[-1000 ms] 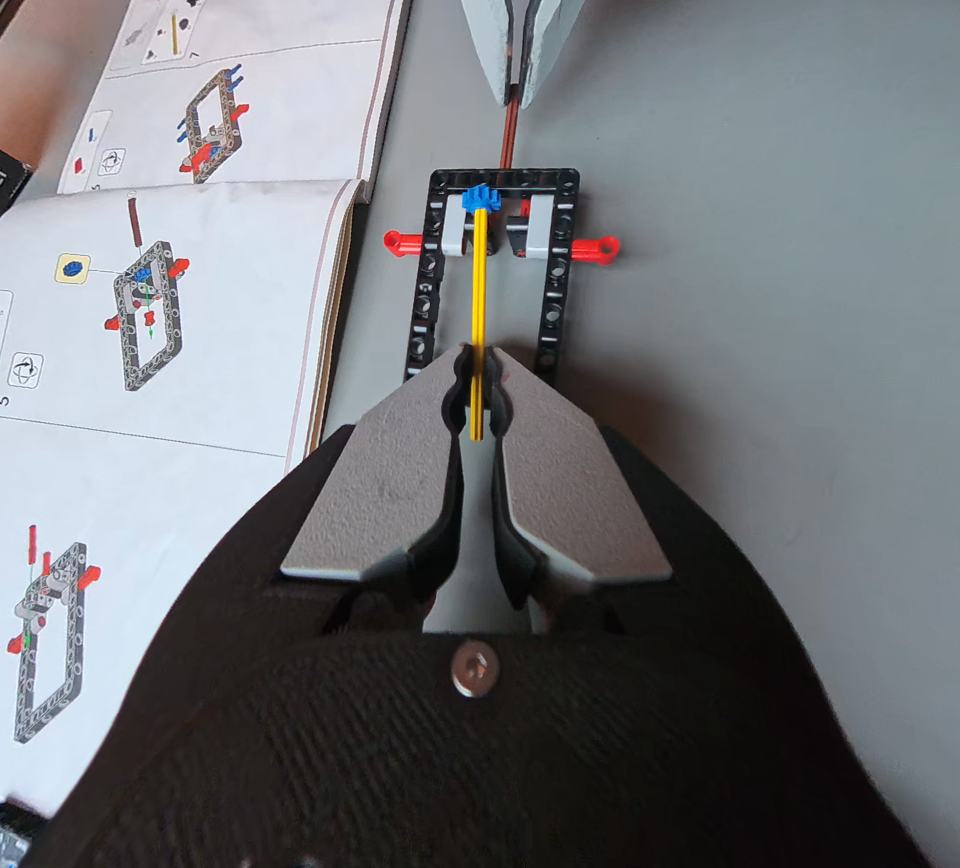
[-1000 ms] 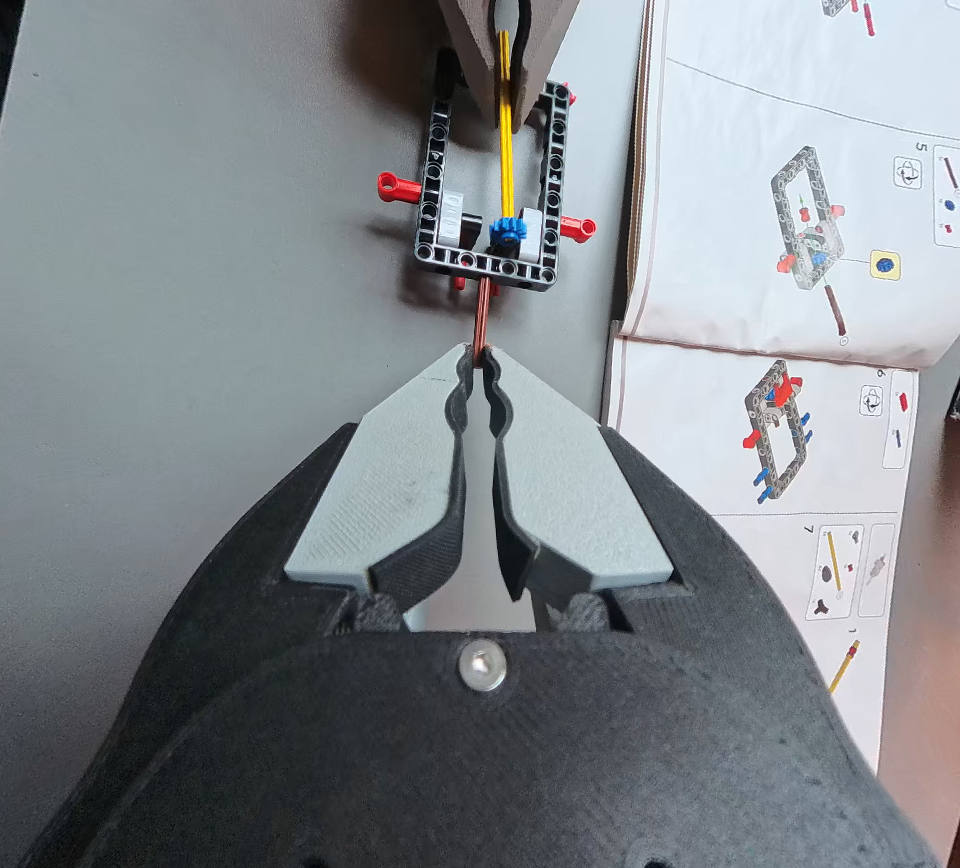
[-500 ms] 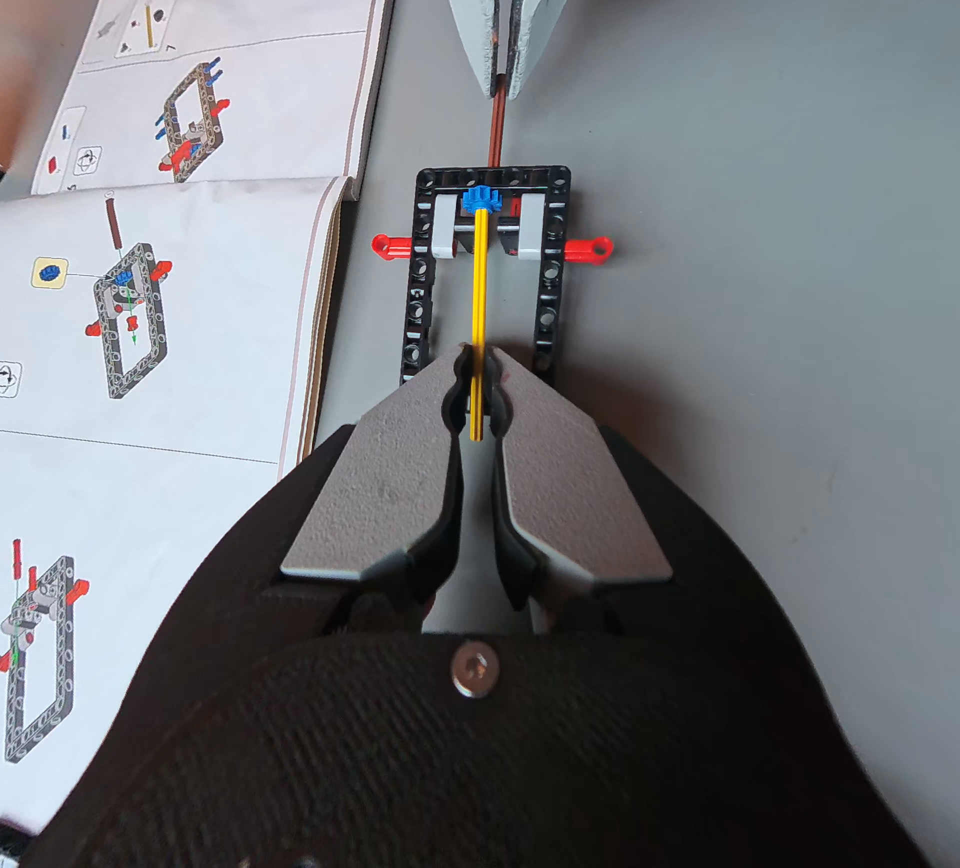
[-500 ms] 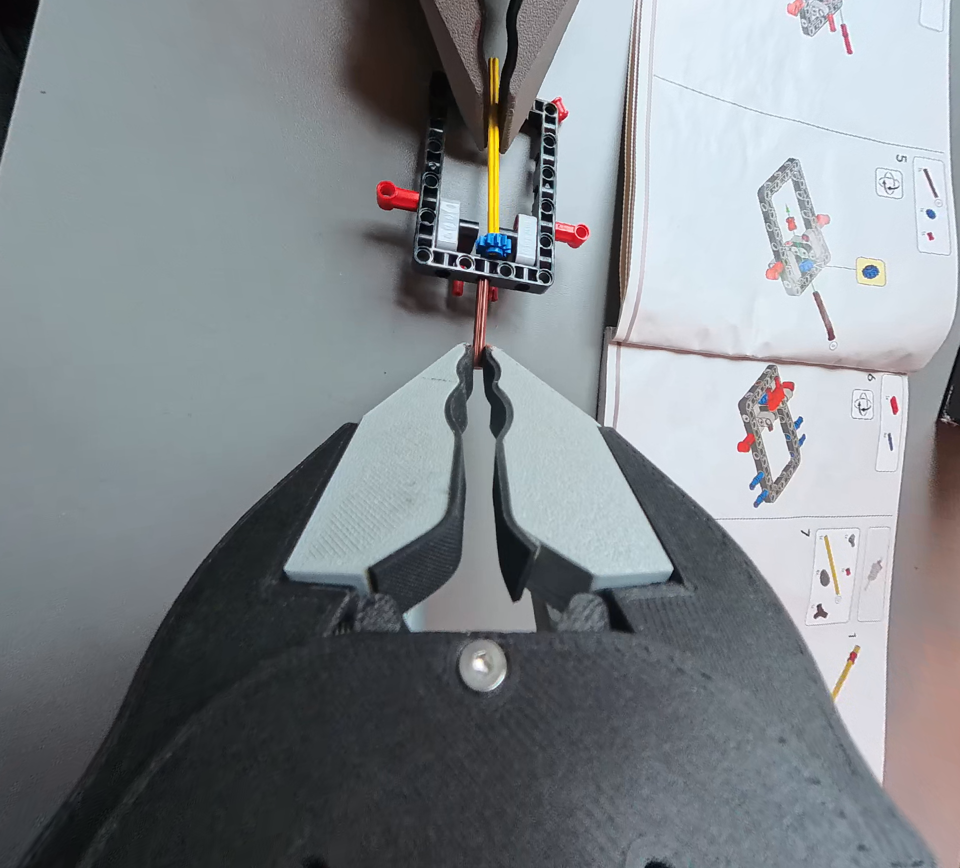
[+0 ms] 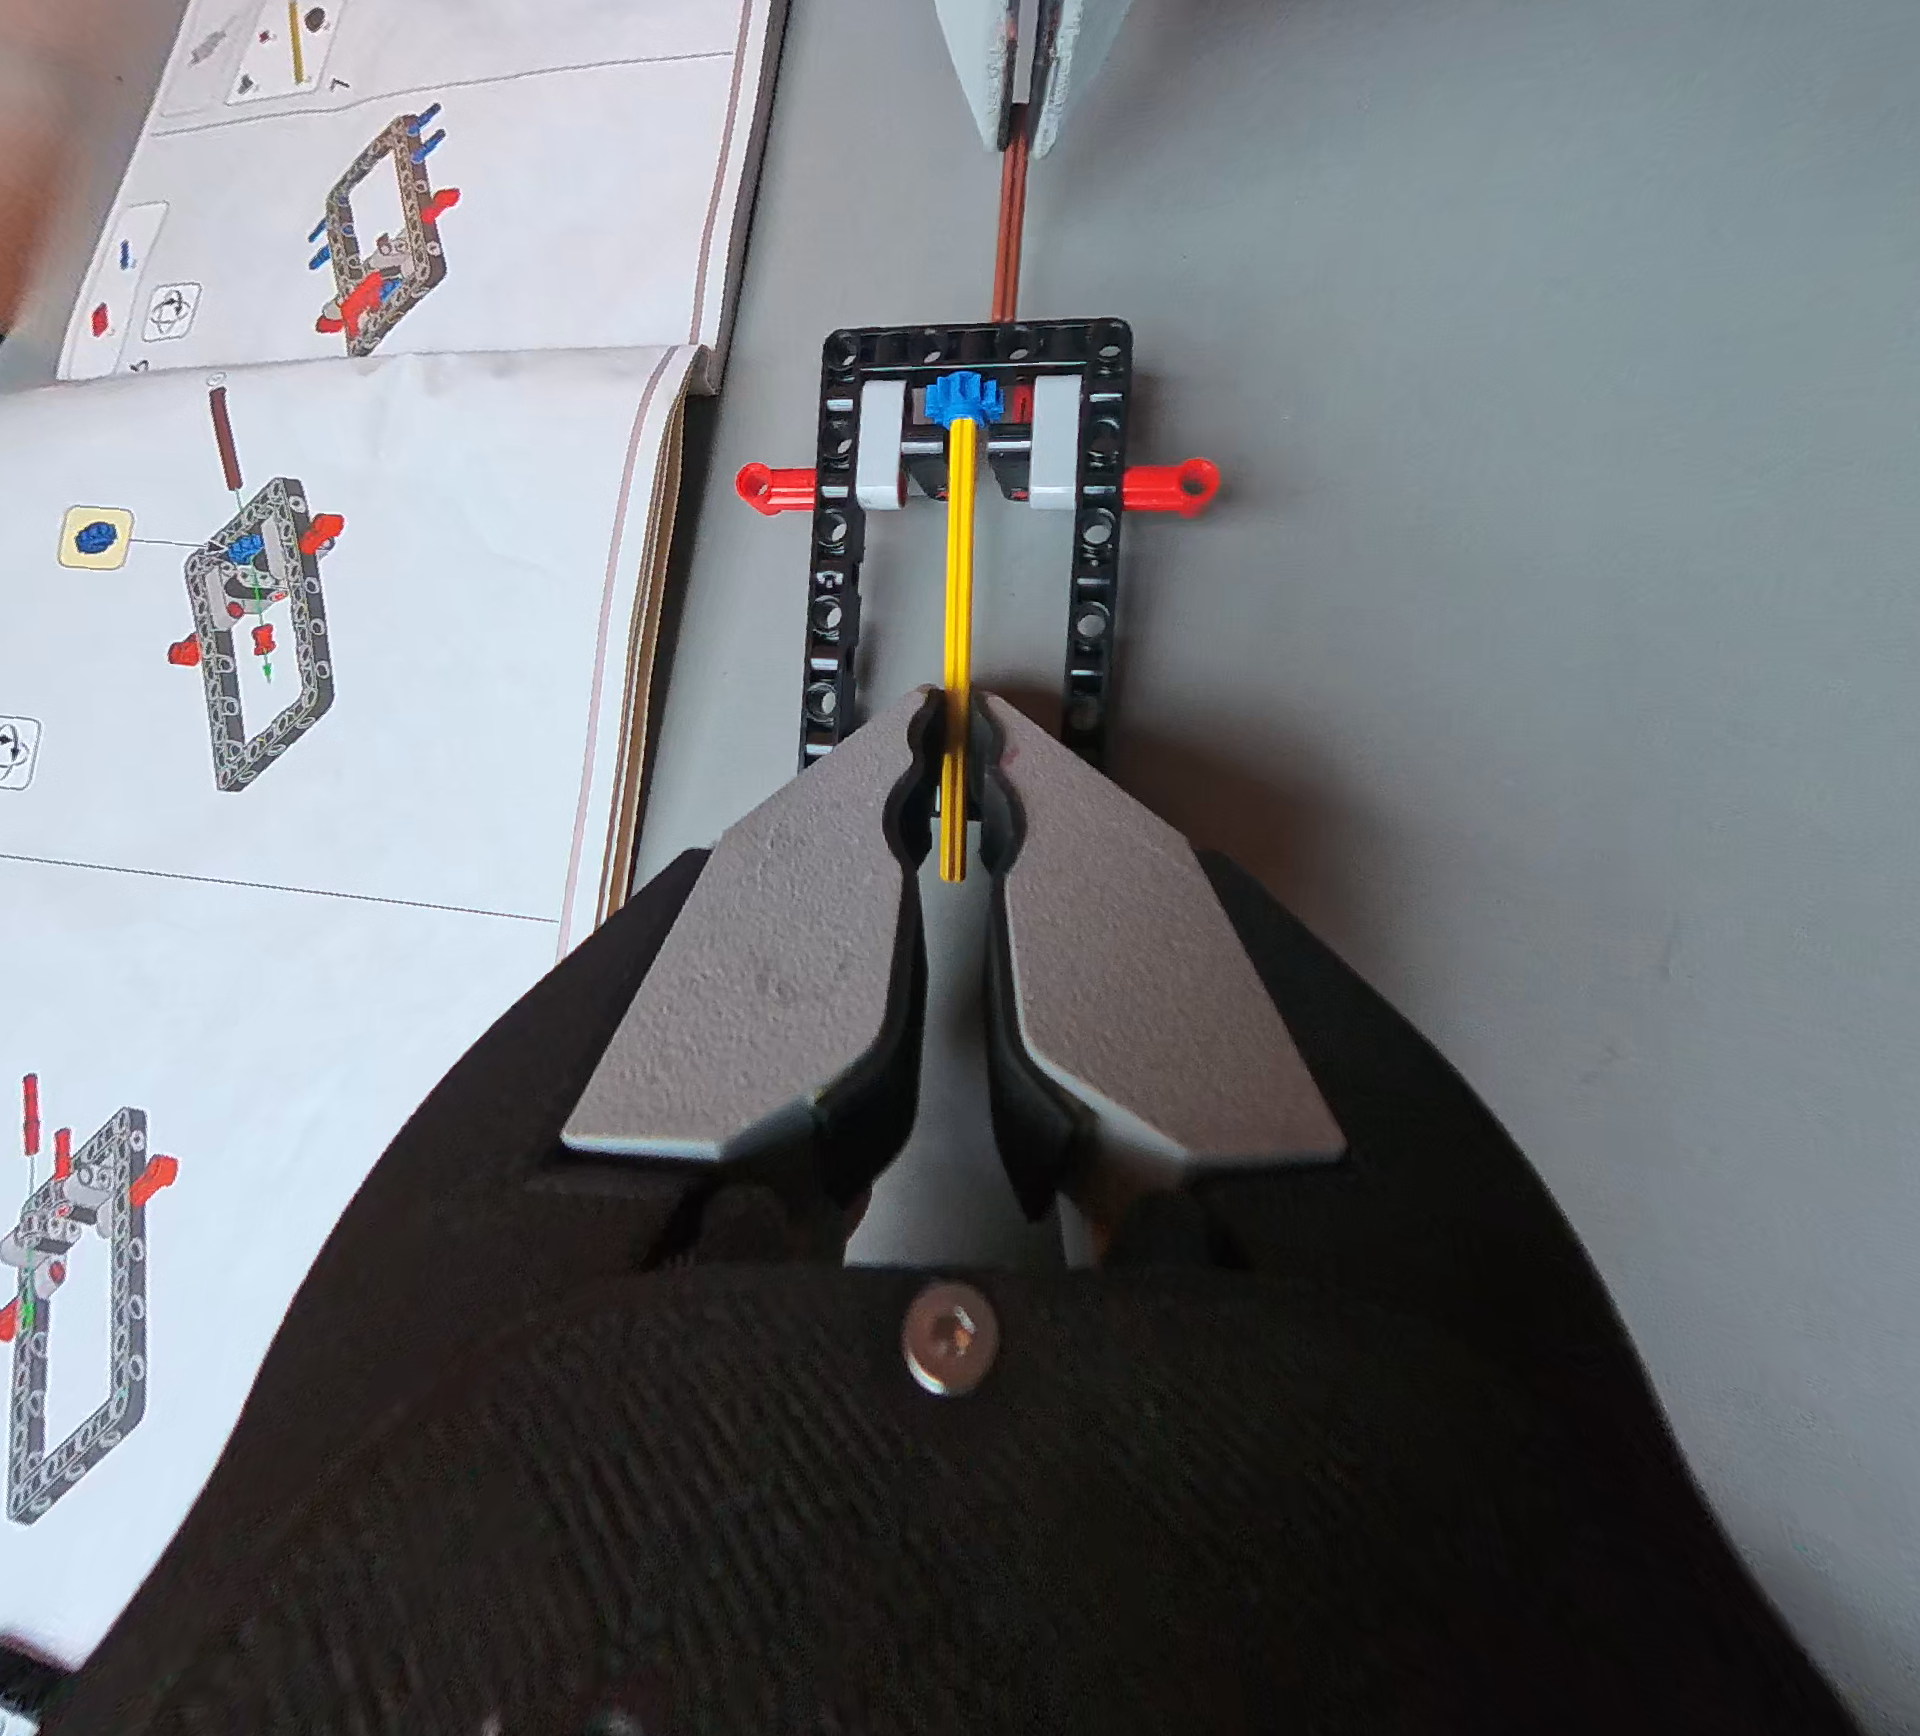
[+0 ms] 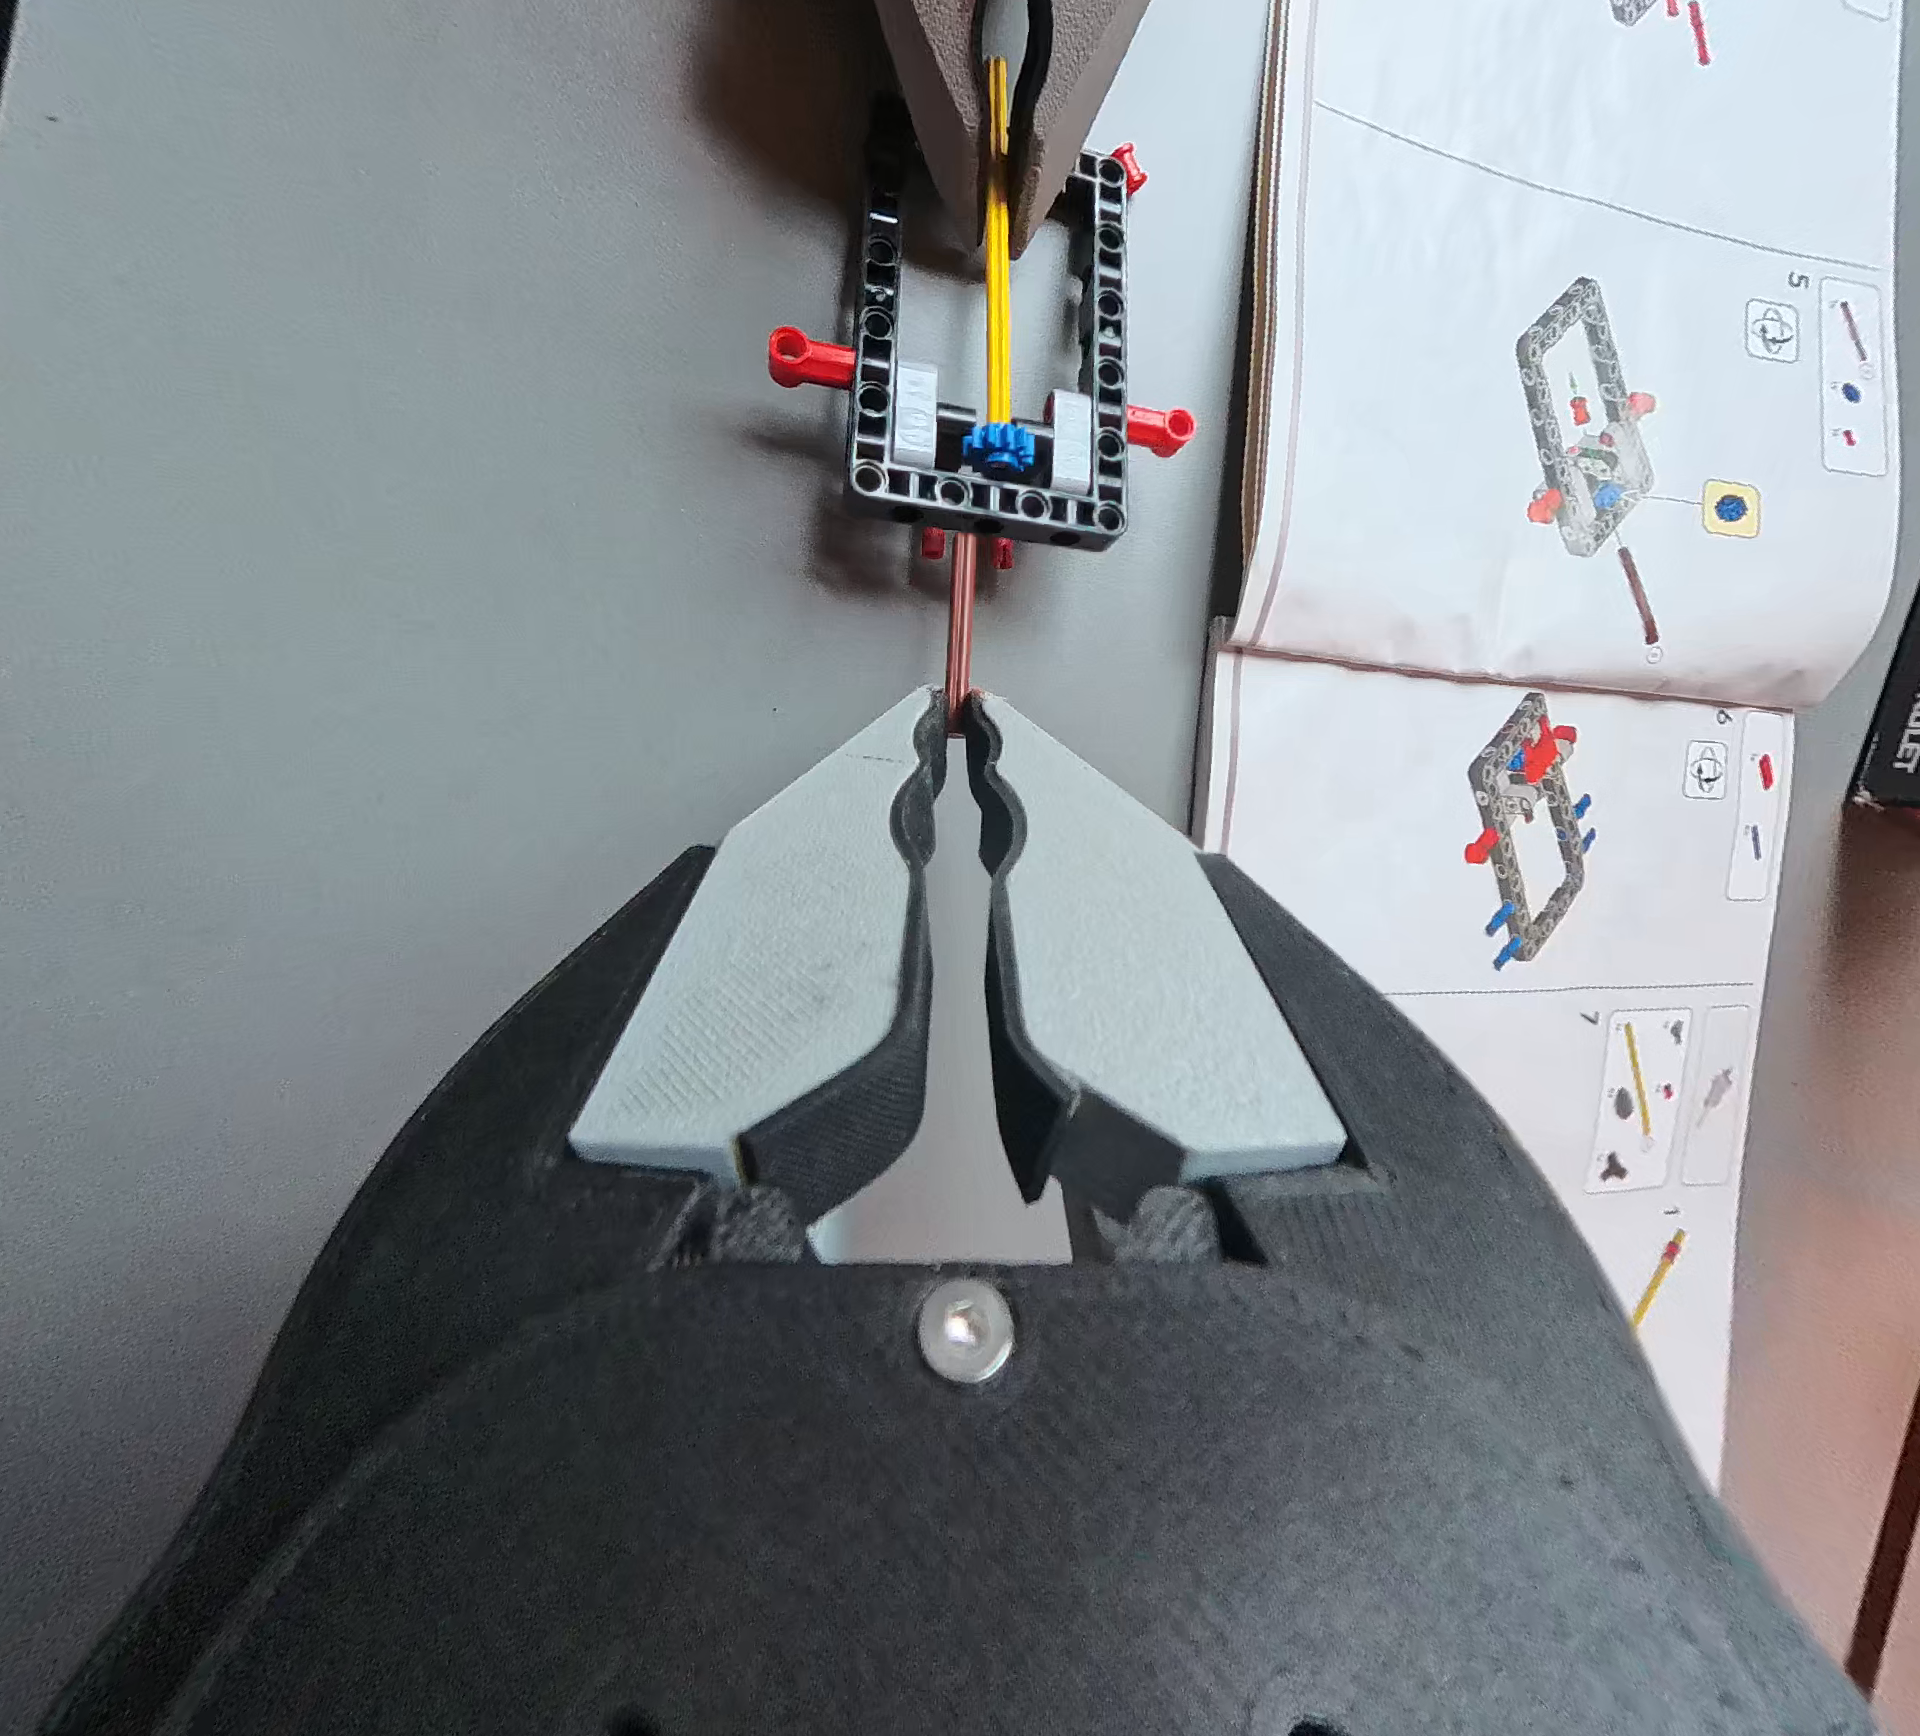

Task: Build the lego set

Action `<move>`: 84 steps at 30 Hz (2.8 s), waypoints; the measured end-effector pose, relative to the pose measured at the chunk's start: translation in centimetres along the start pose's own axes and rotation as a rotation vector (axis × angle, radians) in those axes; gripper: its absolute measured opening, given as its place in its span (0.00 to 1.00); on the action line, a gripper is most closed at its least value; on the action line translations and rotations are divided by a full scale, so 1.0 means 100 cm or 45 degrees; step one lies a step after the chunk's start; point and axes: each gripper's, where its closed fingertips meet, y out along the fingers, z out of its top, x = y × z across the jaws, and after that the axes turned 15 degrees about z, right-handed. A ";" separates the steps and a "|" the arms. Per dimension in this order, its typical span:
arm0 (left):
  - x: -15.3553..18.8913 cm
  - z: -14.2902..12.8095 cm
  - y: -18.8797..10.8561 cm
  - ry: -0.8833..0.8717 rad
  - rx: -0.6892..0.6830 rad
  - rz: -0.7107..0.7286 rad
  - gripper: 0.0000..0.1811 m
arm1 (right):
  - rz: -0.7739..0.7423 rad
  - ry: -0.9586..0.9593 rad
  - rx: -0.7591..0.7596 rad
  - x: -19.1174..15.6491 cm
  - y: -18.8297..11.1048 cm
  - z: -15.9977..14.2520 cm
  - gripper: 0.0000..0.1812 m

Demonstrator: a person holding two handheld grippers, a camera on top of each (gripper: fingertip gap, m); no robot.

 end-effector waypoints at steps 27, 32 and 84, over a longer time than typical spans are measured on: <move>-0.012 0.043 -0.022 -0.015 0.180 0.109 0.01 | -0.058 0.217 0.300 -0.001 -0.011 -0.037 0.11; -0.012 0.074 -0.026 -0.119 0.339 0.101 0.01 | -0.129 0.283 0.486 0.004 -0.032 -0.024 0.11; 0.003 0.106 -0.023 -0.425 0.554 -0.075 0.01 | 0.133 0.344 1.369 -0.003 -0.064 0.063 0.01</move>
